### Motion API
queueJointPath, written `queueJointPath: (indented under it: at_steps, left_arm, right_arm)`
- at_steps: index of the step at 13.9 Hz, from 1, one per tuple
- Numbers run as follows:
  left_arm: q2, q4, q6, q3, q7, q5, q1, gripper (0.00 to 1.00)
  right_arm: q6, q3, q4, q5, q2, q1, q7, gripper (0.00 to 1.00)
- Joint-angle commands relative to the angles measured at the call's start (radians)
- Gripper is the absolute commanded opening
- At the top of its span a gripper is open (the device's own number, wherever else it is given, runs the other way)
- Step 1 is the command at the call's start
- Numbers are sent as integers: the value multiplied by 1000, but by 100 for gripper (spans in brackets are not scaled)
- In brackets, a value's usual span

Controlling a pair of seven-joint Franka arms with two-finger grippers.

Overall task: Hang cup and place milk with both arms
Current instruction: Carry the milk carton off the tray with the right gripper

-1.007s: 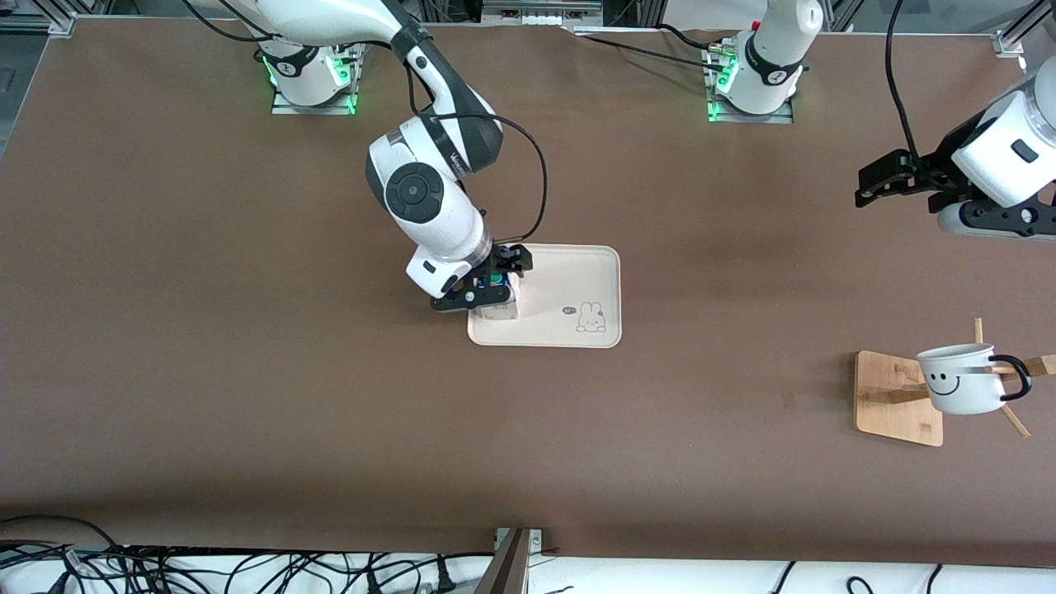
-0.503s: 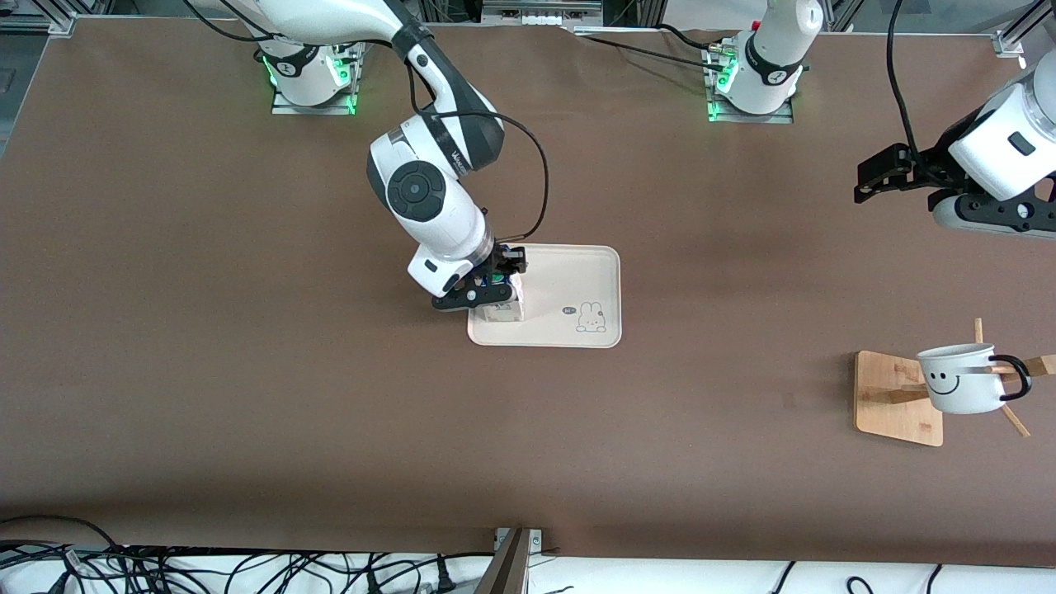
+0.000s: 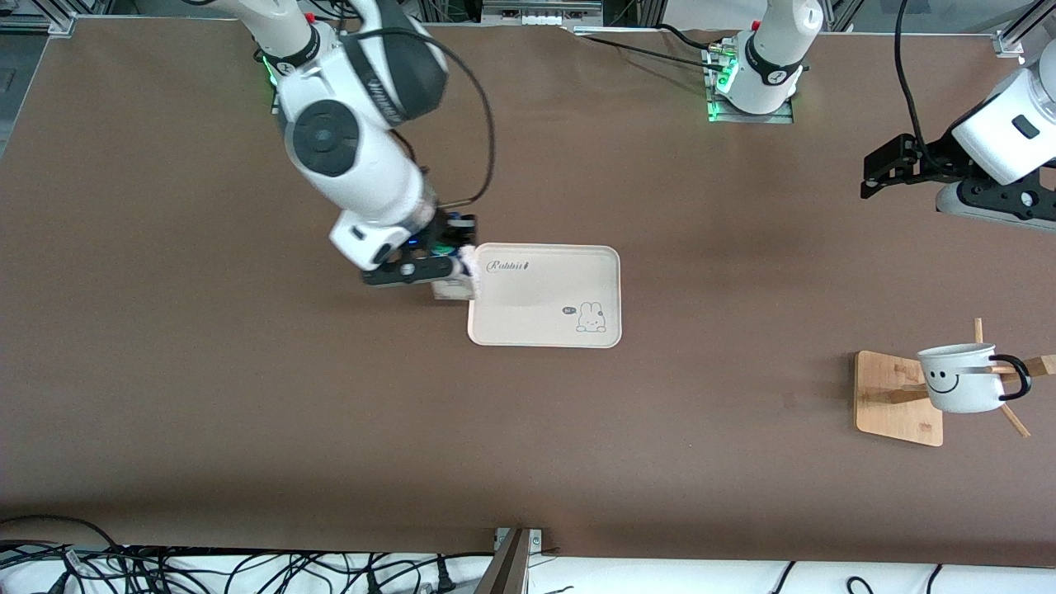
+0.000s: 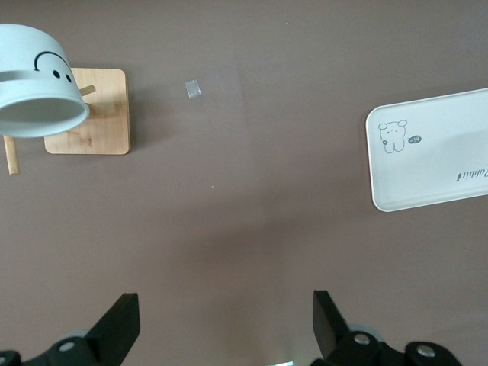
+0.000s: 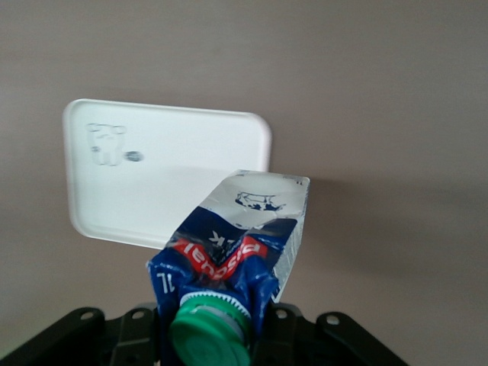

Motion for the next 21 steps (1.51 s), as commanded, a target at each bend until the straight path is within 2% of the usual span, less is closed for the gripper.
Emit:
queueJointPath:
  at_steps: [1, 3, 5, 7, 11, 16, 19, 20, 21]
  left_arm:
    - [-61, -67, 30, 31, 36, 14, -1, 100]
    - [-82, -81, 25, 31, -17, 30, 15, 100]
    - [-84, -76, -13, 31, -37, 34, 19, 100]
    - [-87, -76, -38, 32, -33, 17, 24, 100]
    - [-107, -105, 20, 48, -24, 17, 22, 100]
    - [-124, -119, 11, 74, -33, 21, -45, 100]
    - [-113, -104, 1, 71, -21, 20, -33, 100]
    - [-113, -102, 1, 71, -19, 20, -33, 100]
    - [-113, -104, 1, 69, -19, 20, -33, 100]
  right_arm:
    - [-118, -171, -23, 133, -6, -24, -153, 31]
    - [-214, -269, -40, 167, 3, -69, -390, 31]
    - [-228, -280, -83, 166, 5, -167, -567, 31]
    - [-217, -282, -129, 146, 17, -257, -654, 31]
    - [-146, -288, -196, 74, 33, -273, -685, 31]
    - [-33, -285, -284, 67, 31, -267, -683, 32]
    - [19, -282, -324, 67, 31, -250, -682, 34]
    - [12, -282, -324, 67, 37, -248, -685, 56]
    - [9, -282, -330, 66, 42, -242, -683, 94]
